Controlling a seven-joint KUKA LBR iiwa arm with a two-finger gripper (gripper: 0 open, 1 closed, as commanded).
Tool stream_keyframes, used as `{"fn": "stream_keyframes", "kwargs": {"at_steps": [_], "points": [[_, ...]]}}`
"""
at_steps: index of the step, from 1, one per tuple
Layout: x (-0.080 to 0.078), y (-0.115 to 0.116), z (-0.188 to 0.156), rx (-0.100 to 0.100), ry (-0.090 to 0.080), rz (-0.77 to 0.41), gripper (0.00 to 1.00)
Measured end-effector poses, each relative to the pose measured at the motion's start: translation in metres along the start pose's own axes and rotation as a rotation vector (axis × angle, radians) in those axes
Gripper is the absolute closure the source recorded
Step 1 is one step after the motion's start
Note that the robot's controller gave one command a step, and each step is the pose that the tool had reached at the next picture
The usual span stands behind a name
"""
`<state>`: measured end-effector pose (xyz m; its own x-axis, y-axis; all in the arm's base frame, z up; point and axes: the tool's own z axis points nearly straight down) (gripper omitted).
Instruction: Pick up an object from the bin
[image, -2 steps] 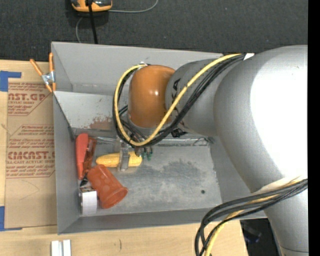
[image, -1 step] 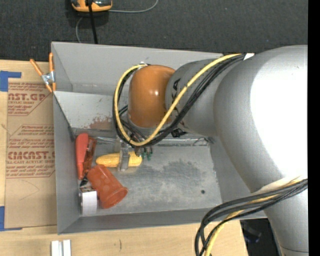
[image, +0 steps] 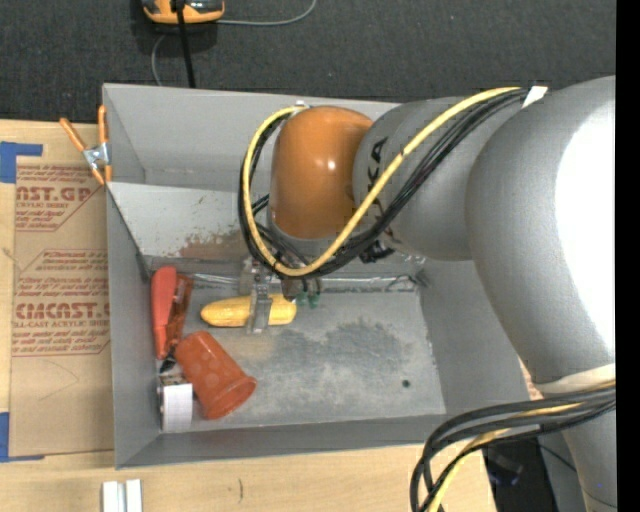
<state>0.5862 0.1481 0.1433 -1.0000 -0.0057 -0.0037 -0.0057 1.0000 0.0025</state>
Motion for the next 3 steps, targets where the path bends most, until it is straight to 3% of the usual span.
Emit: {"fn": "stream_keyframes", "kwargs": {"at_steps": [1,2,3], "points": [[-0.007,0.003,0.000,-0.006,-0.025,0.012,1.00],[0.009,-0.001,-0.007,0.002,0.010,0.024,1.00],[0.006,0.006,-0.073,-0.003,-0.013,0.011,1.00]]}}
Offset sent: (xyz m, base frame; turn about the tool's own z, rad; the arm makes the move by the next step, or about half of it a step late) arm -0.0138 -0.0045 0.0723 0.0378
